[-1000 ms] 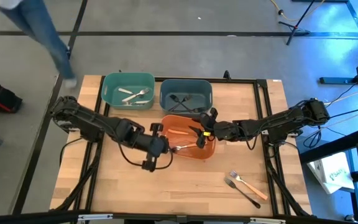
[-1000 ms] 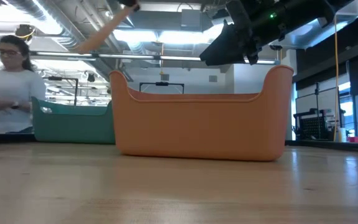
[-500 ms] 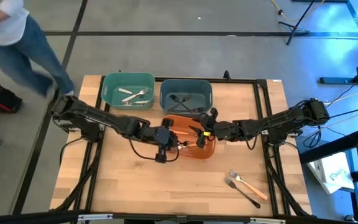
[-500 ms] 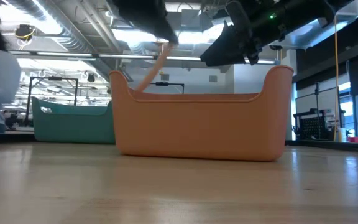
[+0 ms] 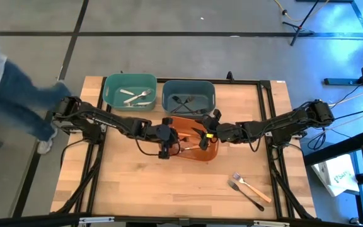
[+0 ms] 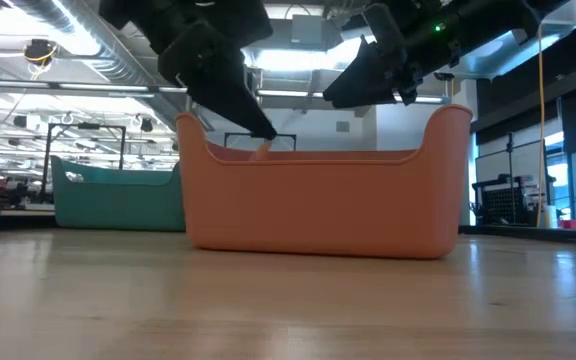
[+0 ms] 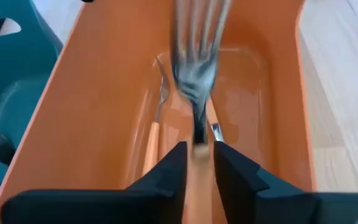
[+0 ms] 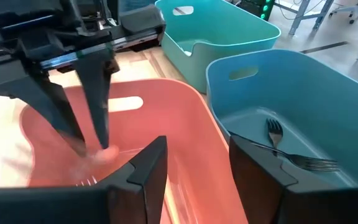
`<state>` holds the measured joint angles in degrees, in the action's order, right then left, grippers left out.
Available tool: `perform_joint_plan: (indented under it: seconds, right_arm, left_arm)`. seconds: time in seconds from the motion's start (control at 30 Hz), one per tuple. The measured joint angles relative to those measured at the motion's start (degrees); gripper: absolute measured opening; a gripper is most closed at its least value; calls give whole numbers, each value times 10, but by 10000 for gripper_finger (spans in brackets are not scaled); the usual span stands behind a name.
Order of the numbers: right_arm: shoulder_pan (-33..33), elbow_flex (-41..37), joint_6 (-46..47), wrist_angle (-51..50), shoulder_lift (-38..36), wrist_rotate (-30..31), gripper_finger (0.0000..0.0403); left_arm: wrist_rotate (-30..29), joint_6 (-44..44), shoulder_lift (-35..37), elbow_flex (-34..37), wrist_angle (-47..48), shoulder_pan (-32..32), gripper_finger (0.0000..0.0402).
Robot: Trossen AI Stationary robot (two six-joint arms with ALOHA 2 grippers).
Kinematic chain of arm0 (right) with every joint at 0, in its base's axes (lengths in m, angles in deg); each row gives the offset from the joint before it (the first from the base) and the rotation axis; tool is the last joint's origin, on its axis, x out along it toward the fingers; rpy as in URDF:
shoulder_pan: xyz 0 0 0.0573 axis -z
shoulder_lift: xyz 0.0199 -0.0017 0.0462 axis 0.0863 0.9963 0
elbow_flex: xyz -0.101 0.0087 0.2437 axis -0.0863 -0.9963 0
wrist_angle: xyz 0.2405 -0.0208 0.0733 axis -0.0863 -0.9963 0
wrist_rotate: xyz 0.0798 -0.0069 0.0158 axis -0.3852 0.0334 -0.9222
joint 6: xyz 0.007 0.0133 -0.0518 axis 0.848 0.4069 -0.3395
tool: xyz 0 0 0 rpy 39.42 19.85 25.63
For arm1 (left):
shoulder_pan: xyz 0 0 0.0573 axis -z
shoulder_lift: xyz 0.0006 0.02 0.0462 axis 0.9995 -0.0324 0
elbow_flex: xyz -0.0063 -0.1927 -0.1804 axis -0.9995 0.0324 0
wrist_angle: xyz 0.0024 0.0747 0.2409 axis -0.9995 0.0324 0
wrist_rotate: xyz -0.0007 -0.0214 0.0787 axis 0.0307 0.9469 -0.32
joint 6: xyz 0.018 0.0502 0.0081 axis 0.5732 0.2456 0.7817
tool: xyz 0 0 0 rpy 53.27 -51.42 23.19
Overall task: Sort silverware by color (type)
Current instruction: Put the orange fork into the orange bin
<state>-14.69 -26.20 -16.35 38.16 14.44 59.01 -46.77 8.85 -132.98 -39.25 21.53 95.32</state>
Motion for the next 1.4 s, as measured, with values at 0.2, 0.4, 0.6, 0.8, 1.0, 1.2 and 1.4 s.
perform_joint_plan:
  seconds: [0.2, 0.4, 0.6, 0.8, 1.0, 1.2, 1.4]
  right_arm:
    - [0, 0, 0, -1, 0, 0, 161]
    - [0, 0, 2, -2, 0, 0, 161]
    - [0, -1, 34, 6, 6, -40, 161]
    - [-9, -1, 16, -3, -28, -95, 161]
    - [-60, 12, 31, -85, -82, -140, 161]
    - [-178, 130, 96, -260, -77, -116, 161]
    - [-292, 229, 294, -451, -25, -55, 161]
  left_arm:
    - [-1, -10, 0, -11, 9, -3, 117]
    - [-4, -10, 30, -39, 42, 32, 122]
    - [-75, -20, 115, -34, 68, 119, 123]
    - [-130, -12, 183, 26, 25, 207, 123]
    - [-138, -3, 214, 152, -116, 263, 123]
    - [-131, 20, 214, 239, -240, 285, 123]
    - [-131, 20, 214, 237, -249, 285, 123]
